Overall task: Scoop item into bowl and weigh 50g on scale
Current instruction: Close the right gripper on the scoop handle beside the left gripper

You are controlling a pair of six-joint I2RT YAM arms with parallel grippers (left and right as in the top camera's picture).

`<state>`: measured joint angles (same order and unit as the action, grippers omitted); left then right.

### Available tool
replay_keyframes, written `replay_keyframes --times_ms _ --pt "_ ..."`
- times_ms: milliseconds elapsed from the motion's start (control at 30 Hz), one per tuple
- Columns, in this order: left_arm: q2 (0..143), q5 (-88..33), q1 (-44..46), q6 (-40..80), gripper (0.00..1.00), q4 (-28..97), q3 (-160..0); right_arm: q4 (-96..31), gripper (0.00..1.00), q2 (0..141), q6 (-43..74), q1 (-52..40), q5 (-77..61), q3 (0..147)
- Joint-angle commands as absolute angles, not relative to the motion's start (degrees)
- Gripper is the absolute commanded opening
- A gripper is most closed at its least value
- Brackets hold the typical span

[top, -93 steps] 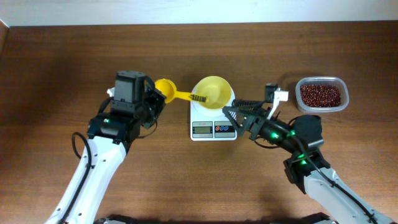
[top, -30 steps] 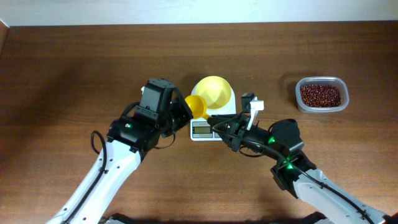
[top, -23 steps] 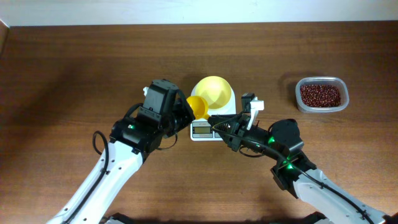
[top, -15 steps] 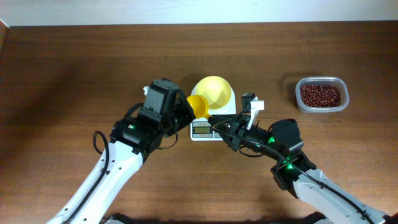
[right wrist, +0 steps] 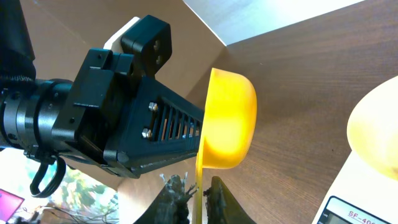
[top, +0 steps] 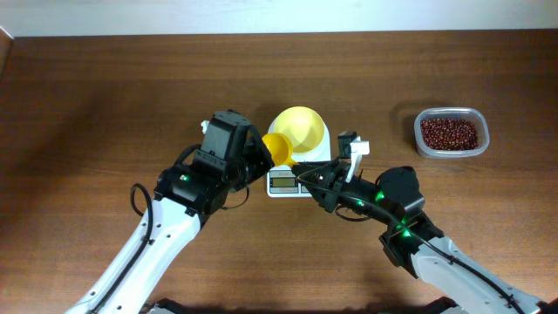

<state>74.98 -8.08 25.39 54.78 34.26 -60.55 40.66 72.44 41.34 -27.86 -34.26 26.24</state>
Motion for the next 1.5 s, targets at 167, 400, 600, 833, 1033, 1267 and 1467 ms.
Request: replay_keyframes --times_ms 167,400,600,833,1033,1267,1467 --pt "74.35 -9.26 26.26 53.89 0.0 34.0 -61.43 40.73 0.09 72.71 40.91 -28.6 -33.78 26.7" --pt "74.35 -9.26 26.26 53.89 0.0 34.2 -61.43 40.75 0.04 72.71 40.93 -28.6 -33.8 26.7" --pt "74.35 -9.26 26.26 53.89 0.0 34.46 -61.43 40.95 0.04 72.71 40.93 -28.6 -33.78 26.7" --pt "74.35 -9.21 26.26 53.89 0.0 34.63 -61.43 40.97 0.11 72.71 42.33 -28.6 -33.78 26.7" --pt "74.35 -9.19 26.26 53.89 0.0 34.63 -61.43 41.19 0.12 72.71 44.05 -28.49 -33.78 26.7" --pt "74.35 -9.19 26.26 53.89 0.0 34.63 -61.43 41.6 0.12 72.71 45.98 -28.49 -33.76 26.7" --pt "74.35 -9.21 26.26 53.89 0.0 34.83 -61.43 41.58 0.18 72.71 45.98 -28.49 -32.97 26.7"
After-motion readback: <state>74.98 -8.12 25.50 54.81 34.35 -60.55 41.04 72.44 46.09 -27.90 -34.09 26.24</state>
